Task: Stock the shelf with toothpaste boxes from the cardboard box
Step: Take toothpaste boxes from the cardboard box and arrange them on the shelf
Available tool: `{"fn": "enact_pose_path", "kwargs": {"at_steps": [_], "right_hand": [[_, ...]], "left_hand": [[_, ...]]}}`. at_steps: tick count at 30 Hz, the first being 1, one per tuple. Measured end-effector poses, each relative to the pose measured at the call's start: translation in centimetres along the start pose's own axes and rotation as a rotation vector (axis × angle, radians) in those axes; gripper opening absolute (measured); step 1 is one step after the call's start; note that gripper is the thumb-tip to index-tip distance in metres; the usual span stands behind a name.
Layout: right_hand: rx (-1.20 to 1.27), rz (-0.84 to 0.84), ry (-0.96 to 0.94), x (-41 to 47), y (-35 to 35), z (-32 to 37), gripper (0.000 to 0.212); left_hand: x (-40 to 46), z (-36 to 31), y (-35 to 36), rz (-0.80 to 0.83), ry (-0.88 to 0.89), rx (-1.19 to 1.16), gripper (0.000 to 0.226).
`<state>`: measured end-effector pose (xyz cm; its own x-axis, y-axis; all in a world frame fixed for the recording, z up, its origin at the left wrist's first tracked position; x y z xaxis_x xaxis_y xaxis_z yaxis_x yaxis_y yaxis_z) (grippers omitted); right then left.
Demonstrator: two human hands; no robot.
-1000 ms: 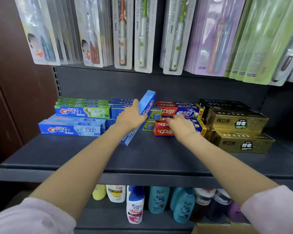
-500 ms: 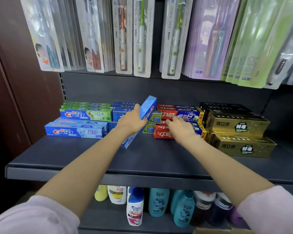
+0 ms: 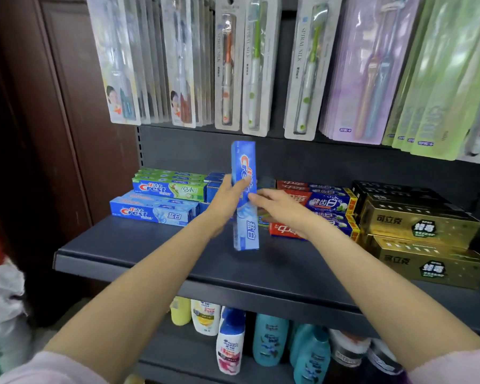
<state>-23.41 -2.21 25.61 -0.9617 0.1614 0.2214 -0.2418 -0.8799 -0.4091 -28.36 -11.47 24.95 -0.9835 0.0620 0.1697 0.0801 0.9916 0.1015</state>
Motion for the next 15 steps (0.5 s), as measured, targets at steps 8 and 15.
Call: {"fn": "enact_pose_path", "kwargs": {"at_steps": [8, 15], "right_hand": [[0.105, 0.008, -0.048, 0.8, 7.0, 3.1, 0.018], [-0.371, -0.106, -0.241, 3.4, 14.1, 6.8, 0.045]], "left_hand": [[0.7, -0.5, -9.2, -0.085, -0.089, -0.035, 0.048], [2.1, -6.7, -21.2, -0.435, 0.654, 0.881, 0.096]]}}
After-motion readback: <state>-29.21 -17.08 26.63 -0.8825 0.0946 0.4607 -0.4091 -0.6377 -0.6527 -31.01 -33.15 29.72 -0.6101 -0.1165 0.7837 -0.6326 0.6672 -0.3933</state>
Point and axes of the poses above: each hand's wrist, its own x-axis towards the middle knuckle, its own y-axis out of the palm, z = x × y, the point moved 9 cm from there along x, towards the middle knuckle, and after that the axes turned 13 degrees about -z, right-handed, at the moved point
